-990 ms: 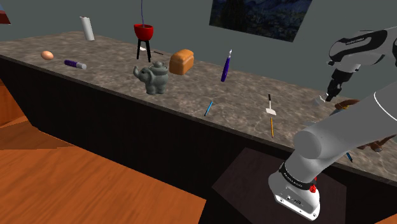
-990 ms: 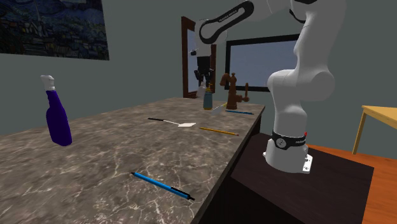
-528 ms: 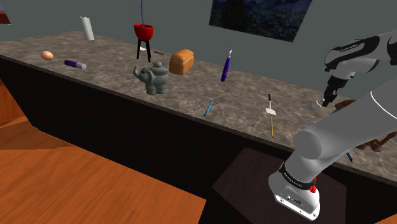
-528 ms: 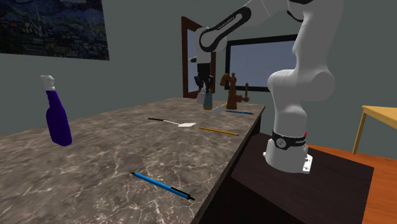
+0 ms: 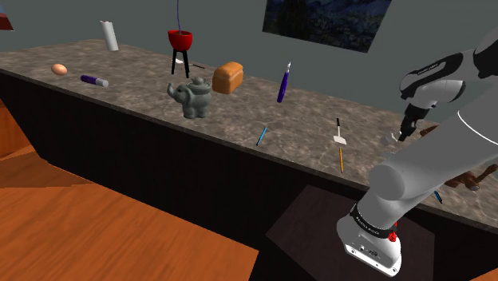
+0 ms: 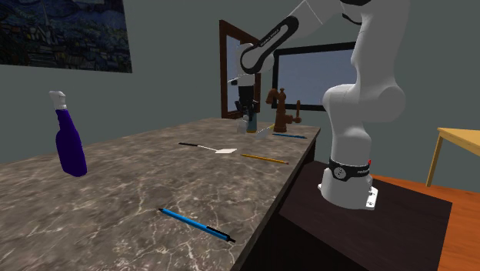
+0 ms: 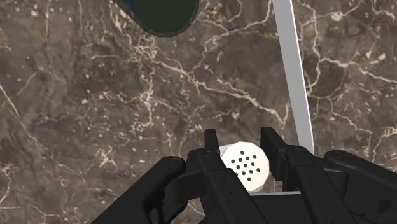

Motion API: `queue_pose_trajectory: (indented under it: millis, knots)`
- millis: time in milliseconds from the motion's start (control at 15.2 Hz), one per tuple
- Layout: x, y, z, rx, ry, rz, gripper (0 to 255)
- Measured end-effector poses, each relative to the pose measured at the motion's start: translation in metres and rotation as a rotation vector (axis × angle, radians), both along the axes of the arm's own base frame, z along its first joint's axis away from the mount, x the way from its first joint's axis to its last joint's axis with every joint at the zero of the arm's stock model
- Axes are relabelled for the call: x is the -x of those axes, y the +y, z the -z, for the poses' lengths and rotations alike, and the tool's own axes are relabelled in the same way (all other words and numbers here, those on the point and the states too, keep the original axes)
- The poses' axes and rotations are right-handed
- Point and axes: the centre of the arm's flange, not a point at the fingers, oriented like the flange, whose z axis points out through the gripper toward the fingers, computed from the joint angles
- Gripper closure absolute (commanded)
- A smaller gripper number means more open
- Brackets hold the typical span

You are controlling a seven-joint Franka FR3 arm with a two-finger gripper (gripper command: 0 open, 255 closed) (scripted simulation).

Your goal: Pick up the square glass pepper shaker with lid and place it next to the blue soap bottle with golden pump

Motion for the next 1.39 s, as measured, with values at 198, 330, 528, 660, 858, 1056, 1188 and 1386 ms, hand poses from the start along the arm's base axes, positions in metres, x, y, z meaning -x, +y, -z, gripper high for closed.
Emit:
queue_pose_trajectory:
  millis: [198,330,528,660,858,1056,1188,1386]
  knots:
    - [0.001,0.0,0.009,0.0,0.0,0.0,255]
    - [0.001,0.0,0.01,0.001,0.0,0.0,255]
    - [0.001,-0.001,0.01,0.001,0.0,0.0,255]
    - [0.001,-0.001,0.01,0.001,0.0,0.0,0]
    - [0.001,-0.001,0.01,0.001,0.0,0.0,0]
    - [0.0,-0.001,0.005,0.001,-0.001,0.0,0]
    - [-0.002,0.001,-0.015,0.002,-0.001,-0.001,0]
    - [-0.003,0.0,-0.037,0.001,-0.001,0.0,0]
